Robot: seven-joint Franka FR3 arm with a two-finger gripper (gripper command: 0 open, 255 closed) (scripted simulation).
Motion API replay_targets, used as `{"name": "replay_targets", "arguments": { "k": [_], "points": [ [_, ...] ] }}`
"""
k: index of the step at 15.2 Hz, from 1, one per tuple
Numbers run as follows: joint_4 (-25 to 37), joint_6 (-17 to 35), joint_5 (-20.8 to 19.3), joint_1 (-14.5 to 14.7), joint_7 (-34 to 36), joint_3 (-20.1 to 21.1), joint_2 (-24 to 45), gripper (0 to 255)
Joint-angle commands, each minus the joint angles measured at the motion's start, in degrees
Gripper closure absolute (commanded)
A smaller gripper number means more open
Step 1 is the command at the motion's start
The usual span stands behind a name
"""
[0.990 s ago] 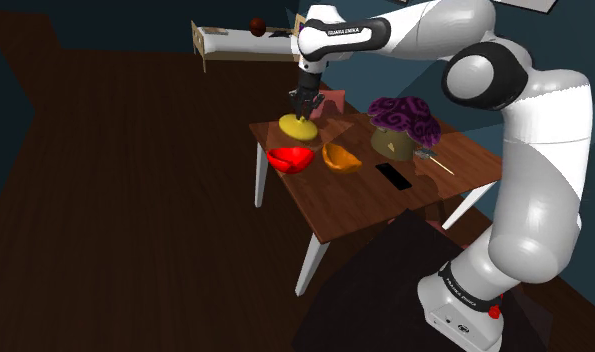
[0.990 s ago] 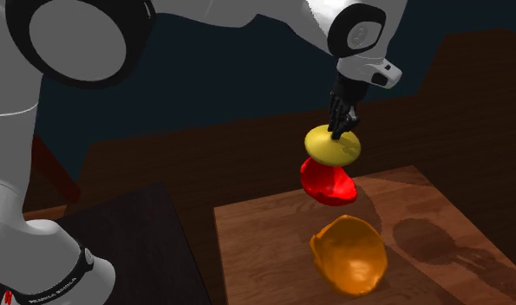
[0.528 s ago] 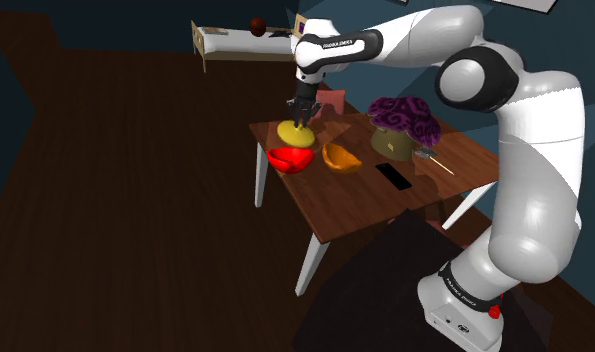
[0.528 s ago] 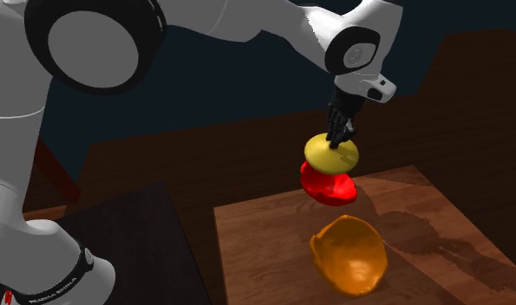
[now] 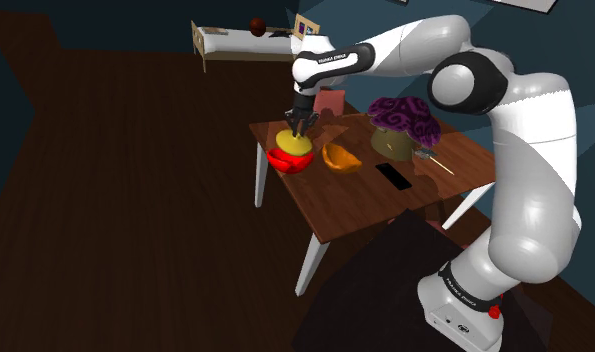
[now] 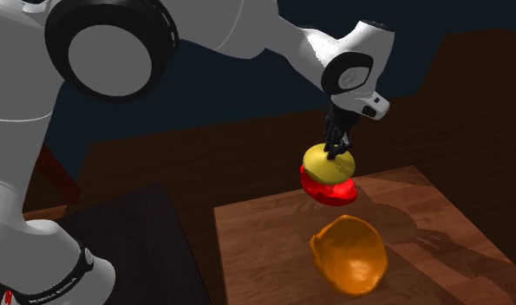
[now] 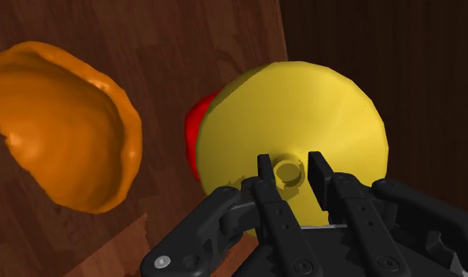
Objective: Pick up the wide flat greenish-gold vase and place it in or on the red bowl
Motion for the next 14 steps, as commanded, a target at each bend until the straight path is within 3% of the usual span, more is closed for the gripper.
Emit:
{"name": "replay_targets", "arguments": {
  "k": [1,13,14],
  "points": [
    [-0.66,1.2,0.01,0.05,0.02,0.02,0.48,255],
    [-1.37,3.41,0.03,0.06,-0.05,0.02,1.99,255],
    [-1.37,3.42,0.02,0.06,-0.05,0.02,1.99,0]
  ]
}}
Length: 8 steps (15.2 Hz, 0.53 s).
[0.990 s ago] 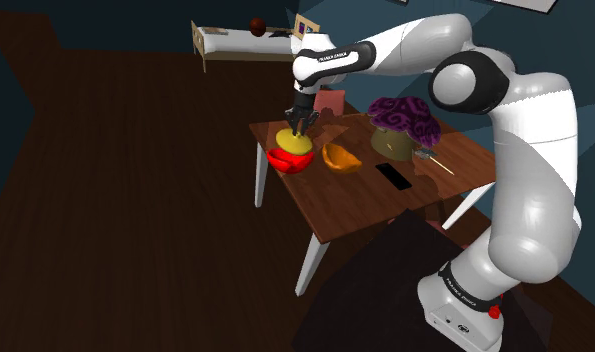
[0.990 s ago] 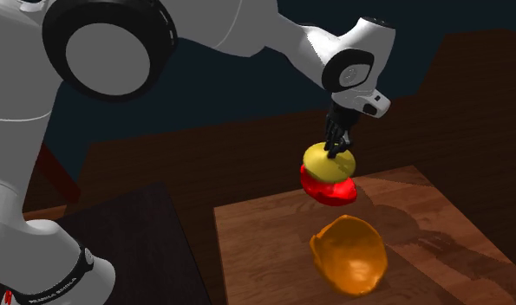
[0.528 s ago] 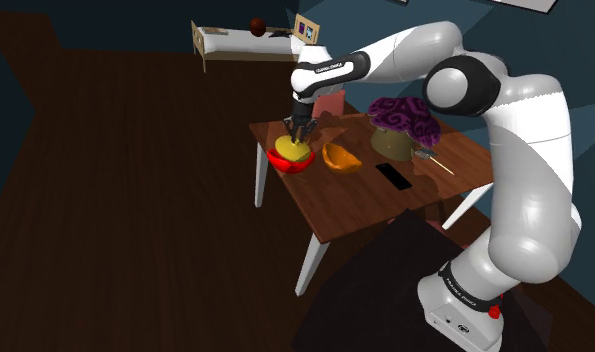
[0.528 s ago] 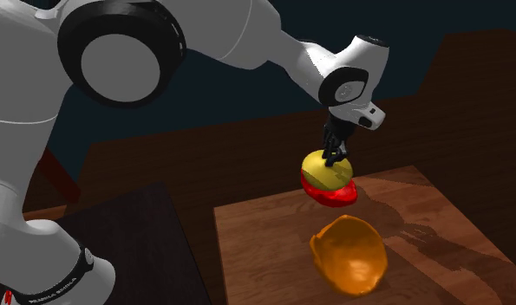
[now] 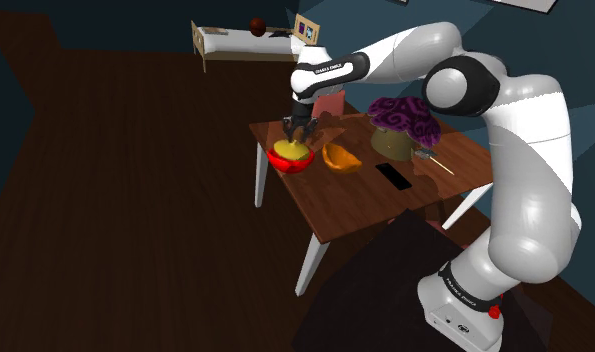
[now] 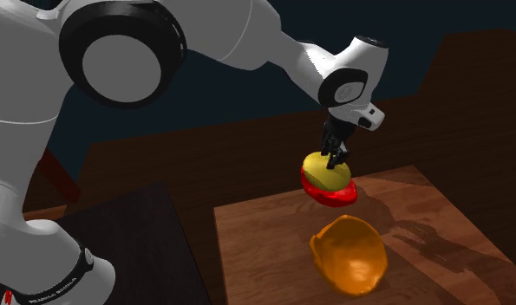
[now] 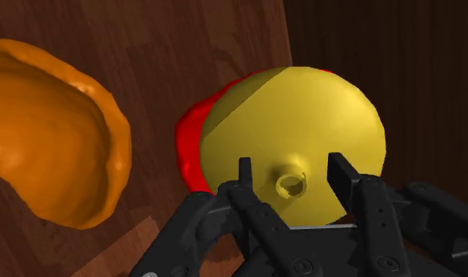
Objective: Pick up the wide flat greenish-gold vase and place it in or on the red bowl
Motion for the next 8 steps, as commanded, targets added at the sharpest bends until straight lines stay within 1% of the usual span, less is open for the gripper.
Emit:
{"name": "replay_targets", "arguments": {
  "k": [1,5,8],
  "points": [
    [0.0,-0.01,0.0,0.0,0.0,0.0,0.01,0],
    [-0.01,0.0,0.0,0.0,0.0,0.0,0.01,0],
    [2.44,-4.58,-0.03,-0.1,0.03,-0.03,-2.13,0]
  ]
}}
